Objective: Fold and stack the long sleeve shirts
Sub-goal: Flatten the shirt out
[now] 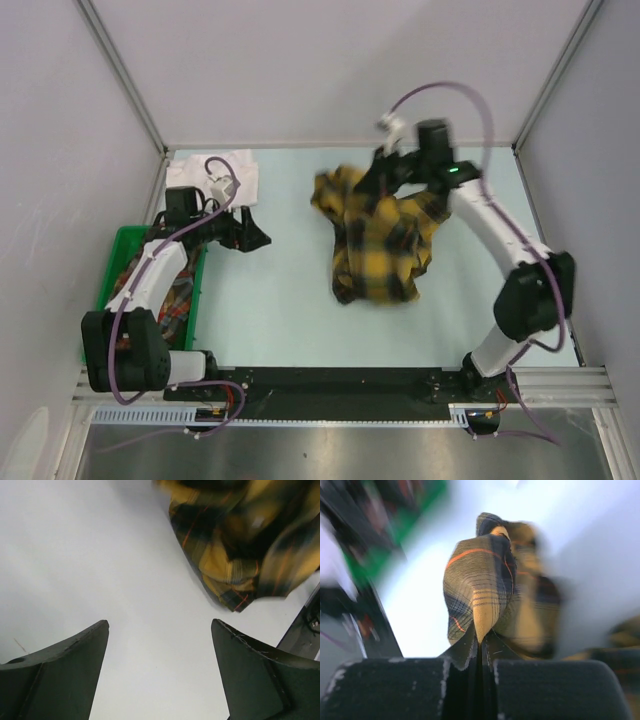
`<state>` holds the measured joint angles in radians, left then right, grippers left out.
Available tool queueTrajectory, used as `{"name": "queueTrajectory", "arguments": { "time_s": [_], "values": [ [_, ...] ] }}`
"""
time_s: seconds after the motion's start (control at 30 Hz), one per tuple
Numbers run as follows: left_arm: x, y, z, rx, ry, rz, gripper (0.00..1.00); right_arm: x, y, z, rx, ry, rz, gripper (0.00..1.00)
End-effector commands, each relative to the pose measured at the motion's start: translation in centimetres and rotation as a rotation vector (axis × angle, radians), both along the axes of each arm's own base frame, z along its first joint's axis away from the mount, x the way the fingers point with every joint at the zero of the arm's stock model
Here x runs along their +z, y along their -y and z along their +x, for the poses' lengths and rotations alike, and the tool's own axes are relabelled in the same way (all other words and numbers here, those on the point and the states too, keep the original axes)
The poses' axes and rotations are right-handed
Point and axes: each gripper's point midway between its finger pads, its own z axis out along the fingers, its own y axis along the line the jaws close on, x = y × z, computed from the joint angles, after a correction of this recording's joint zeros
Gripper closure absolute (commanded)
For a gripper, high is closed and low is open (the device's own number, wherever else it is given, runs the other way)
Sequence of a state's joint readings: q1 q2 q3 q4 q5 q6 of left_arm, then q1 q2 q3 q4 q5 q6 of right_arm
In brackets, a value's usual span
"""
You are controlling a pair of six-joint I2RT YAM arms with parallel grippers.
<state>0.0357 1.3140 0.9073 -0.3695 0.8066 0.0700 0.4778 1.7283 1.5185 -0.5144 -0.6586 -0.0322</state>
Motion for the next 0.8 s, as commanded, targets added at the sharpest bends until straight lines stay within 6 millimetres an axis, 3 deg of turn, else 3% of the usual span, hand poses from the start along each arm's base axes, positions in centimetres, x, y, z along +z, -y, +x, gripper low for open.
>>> {"name": "queueTrajectory", "arguments": {
  "time_s": [0.0,0.1,0.13,0.2,0.23,0.33,0.37,0.47,0.5,0.53,0.6,0.63,0.7,0.77],
  "values": [
    [2.5,2.7,-0.9,-0.159,0.152,0.010,0.09,23.2,5.9,-0.6,0.037,0.304,0.507,1.00],
    [3.6,5.1,-1.0,-0.255,0.238,0.044,0.06,25.6,8.5,-1.7,0.044,0.316,0.577,1.00],
    [3.8,6.5,-1.3,-0.298,0.268,0.056,0.06,24.3,9.1,-1.7,0.029,0.273,0.574,1.00],
    [3.9,8.1,-1.1,-0.342,0.307,0.083,0.04,23.6,11.0,-2.6,-0.012,0.276,0.559,1.00],
    [4.0,9.5,-1.2,-0.374,0.337,0.092,0.04,21.3,13.3,-1.4,-0.095,0.264,0.535,1.00],
    [3.8,12.8,-0.9,-0.436,0.378,0.092,0.04,21.6,17.5,-2.2,-0.206,0.323,0.545,1.00],
    [4.0,13.9,-1.0,-0.456,0.383,0.073,0.03,21.0,18.0,-2.3,-0.231,0.315,0.547,1.00],
    [3.8,18.6,-1.5,-0.545,0.382,0.012,0.03,21.5,18.4,-3.1,-0.232,0.351,0.537,1.00],
    [4.7,20.0,-1.3,-0.567,0.403,-0.007,0.03,21.7,18.3,-3.2,-0.231,0.354,0.538,1.00],
    [3.9,22.1,-1.8,-0.616,0.390,-0.030,0.03,21.9,18.2,-3.3,-0.229,0.357,0.539,1.00],
    [5.4,24.6,-2.1,-0.657,0.397,-0.101,0.01,22.4,18.1,-3.2,-0.238,0.356,0.547,1.00],
    [5.1,26.4,-2.4,-0.691,0.402,-0.132,0.01,22.7,18.1,-3.0,-0.254,0.368,0.552,1.00],
    [6.2,28.5,-2.9,-0.723,0.409,-0.182,0.01,23.5,17.8,-3.0,-0.258,0.390,0.569,1.00],
    [5.4,30.7,-4.2,-0.772,0.398,-0.189,0.01,24.6,17.6,-2.9,-0.275,0.428,0.582,1.00]
  ]
}}
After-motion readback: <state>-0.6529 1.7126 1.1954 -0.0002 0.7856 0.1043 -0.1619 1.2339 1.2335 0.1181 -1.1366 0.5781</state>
